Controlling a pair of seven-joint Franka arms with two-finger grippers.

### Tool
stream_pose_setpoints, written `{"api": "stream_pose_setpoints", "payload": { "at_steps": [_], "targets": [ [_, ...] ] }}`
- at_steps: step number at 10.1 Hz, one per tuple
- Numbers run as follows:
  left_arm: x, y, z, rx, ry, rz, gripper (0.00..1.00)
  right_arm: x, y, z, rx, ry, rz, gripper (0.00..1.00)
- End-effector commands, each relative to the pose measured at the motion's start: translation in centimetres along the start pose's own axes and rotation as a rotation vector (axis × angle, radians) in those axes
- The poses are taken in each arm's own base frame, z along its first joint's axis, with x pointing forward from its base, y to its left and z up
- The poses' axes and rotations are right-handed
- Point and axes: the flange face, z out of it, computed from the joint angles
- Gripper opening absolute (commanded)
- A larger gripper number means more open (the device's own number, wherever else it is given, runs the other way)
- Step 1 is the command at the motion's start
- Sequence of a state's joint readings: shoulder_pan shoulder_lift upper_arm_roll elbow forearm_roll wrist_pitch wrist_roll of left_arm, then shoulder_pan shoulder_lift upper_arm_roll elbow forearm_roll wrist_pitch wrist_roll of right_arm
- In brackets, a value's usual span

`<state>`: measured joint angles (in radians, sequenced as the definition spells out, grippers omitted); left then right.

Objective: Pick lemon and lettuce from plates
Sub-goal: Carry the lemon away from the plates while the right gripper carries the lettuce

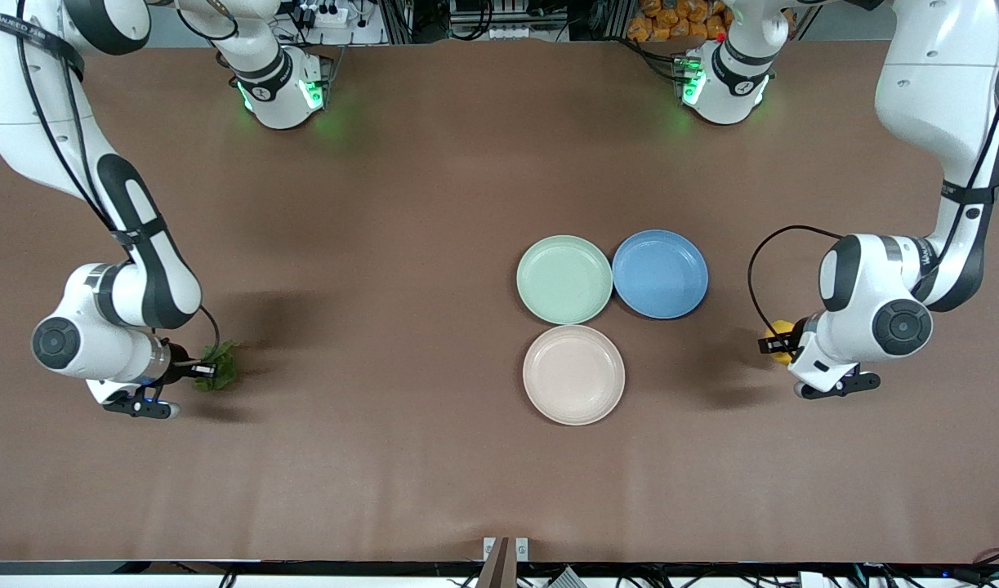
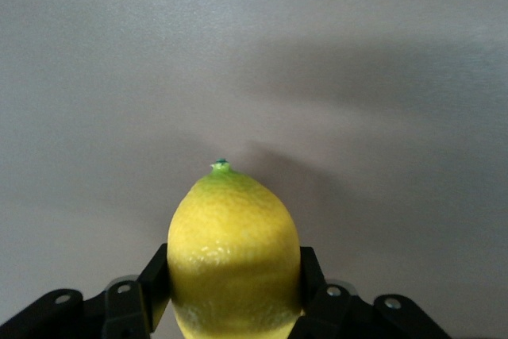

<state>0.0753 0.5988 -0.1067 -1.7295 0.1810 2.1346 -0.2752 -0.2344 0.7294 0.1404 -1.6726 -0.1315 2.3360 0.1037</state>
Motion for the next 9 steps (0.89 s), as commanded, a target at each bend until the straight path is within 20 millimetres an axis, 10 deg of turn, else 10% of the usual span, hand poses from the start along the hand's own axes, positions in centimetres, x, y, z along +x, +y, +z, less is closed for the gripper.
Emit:
{"api": "stream_pose_setpoints", "payload": {
  "at_steps": [1,2,3,4,9],
  "targets": [
    [0.6,-0.8,-0.5,0.013,0.026,0.022,1.00,-0.5,0.2,2.0,-0.018,0.021,-0.027,0.00],
    [0.6,-0.6,-1.0,0.002,0.031,0.014,1.00,-0.5,0.2,2.0,-0.019,0.018,-0.028,0.00],
    [0.7,-0.9,-1.6,-0.003,0.039,0.009,1.00,-0.5,0.0,1.7,-0.021,0.013,-0.029,0.68],
    [0.5,-0.8,-3.4,-0.004,0.067,0.010,1.00,-0.1,0.0,-0.2,-0.023,0.042,-0.030,1.00],
    [-3.7,2.6,-12.9,-0.107,0.165,-0.011,1.00,-1.8,-1.4,-19.6,-0.066,0.113,-0.030,1.00]
  ]
}}
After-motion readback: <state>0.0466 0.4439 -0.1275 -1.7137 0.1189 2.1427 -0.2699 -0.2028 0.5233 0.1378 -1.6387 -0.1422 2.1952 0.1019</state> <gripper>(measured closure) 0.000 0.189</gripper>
